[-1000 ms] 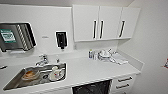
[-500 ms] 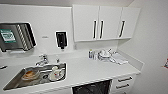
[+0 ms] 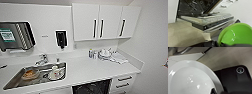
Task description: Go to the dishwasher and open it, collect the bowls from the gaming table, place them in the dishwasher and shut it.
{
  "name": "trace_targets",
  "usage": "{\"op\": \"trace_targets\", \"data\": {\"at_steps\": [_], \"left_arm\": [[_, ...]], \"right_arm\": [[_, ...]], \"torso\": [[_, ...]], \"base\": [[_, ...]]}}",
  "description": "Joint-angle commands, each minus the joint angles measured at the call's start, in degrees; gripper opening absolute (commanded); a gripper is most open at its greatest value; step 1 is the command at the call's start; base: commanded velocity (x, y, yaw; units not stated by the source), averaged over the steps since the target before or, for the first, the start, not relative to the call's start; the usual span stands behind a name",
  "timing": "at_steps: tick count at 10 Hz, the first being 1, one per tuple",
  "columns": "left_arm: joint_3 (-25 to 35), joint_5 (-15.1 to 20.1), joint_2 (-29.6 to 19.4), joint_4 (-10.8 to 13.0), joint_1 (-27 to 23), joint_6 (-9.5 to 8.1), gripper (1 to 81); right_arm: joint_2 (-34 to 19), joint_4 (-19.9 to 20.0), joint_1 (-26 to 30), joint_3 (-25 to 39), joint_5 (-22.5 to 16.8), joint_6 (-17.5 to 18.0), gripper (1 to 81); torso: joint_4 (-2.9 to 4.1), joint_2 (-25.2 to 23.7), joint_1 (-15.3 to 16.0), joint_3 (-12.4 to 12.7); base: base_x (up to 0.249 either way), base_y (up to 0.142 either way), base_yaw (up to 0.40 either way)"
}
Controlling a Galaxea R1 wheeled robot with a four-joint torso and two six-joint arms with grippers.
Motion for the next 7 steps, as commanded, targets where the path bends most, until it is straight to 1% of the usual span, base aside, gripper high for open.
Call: {"op": "trace_targets", "data": {"at_steps": [1,3,4,5,6,7], "left_arm": [[7.68,11.30,-3.45,-2.65,-14.07,-0.44,1.0],[10.85,16.14,-3.37,-2.65,-19.18,-2.63,1.0],[11.64,17.46,-3.10,-2.65,-21.46,-3.25,1.0],[12.00,19.03,-2.67,-2.65,-23.47,-3.87,1.0],[12.44,21.68,-1.96,-2.65,-26.29,-4.57,1.0],[12.70,24.91,-0.74,-2.65,-29.54,-5.80,1.0]], "right_arm": [[-0.90,-0.75,3.59,1.49,-0.92,0.09,1.0],[-0.90,-0.75,3.59,1.58,-0.92,0.18,1.0],[-0.90,-0.75,3.59,1.58,-0.92,0.18,1.0],[-0.90,-0.75,3.59,1.66,-0.84,0.18,1.0],[-0.90,-0.75,3.59,1.84,-0.84,0.18,1.0],[-1.08,-0.75,3.59,2.01,-0.84,0.18,1.0]], "torso": [[0.00,0.00,0.00,-3.12],[0.00,0.02,0.02,-6.46],[0.00,0.05,0.02,-9.20],[0.00,0.05,0.02,-10.82],[0.00,0.05,0.05,-12.66],[0.00,0.07,0.05,-14.43]], "base": [[0.000,0.000,0.000],[0.000,0.000,0.000],[0.000,0.000,0.000],[0.000,0.000,0.000],[0.000,0.000,0.000],[0.000,0.000,0.000]]}}
